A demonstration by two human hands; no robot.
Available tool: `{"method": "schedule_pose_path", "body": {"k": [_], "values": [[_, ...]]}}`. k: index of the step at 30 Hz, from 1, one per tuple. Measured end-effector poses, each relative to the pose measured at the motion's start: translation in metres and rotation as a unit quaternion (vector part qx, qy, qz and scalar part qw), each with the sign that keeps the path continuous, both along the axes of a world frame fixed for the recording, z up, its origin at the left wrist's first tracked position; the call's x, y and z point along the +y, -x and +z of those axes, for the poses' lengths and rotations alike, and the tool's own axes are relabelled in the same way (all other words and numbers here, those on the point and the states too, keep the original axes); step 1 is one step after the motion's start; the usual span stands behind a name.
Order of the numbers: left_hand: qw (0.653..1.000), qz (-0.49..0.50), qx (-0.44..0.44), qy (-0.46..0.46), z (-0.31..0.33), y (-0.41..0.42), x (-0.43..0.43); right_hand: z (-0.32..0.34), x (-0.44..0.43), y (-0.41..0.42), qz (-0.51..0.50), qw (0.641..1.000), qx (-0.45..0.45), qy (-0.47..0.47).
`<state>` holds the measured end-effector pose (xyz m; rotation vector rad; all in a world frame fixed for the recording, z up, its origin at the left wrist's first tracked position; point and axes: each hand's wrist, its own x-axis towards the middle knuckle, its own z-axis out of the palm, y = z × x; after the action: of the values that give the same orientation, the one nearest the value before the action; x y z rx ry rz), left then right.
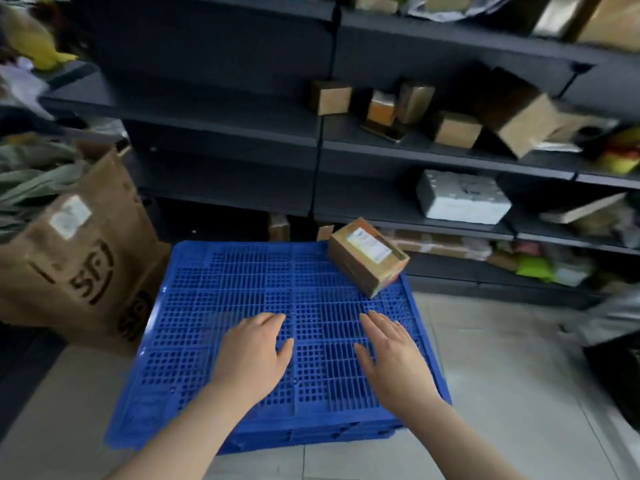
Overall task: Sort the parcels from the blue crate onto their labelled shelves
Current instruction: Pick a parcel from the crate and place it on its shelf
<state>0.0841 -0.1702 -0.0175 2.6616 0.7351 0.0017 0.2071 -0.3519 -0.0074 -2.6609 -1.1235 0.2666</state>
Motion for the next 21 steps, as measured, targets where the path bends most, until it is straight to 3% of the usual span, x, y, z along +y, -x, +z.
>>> {"method": "schedule_pose_path", "body": {"k": [8,14,21], "values": [[0.997,-0.036,0.052,0.046,-0.031,-0.125,0.000,-0.033,0.003,-0.114,-0.056,0.998,0.037,0.011],[0.990,-0.016,0.085,0.107,-0.056,-0.203,0.005,-0.066,0.004,-0.193,-0.110,0.990,0.086,0.013],[0.978,0.038,0.108,0.172,-0.105,-0.276,0.001,-0.109,0.012,-0.281,-0.093,0.992,0.081,0.019]]}}
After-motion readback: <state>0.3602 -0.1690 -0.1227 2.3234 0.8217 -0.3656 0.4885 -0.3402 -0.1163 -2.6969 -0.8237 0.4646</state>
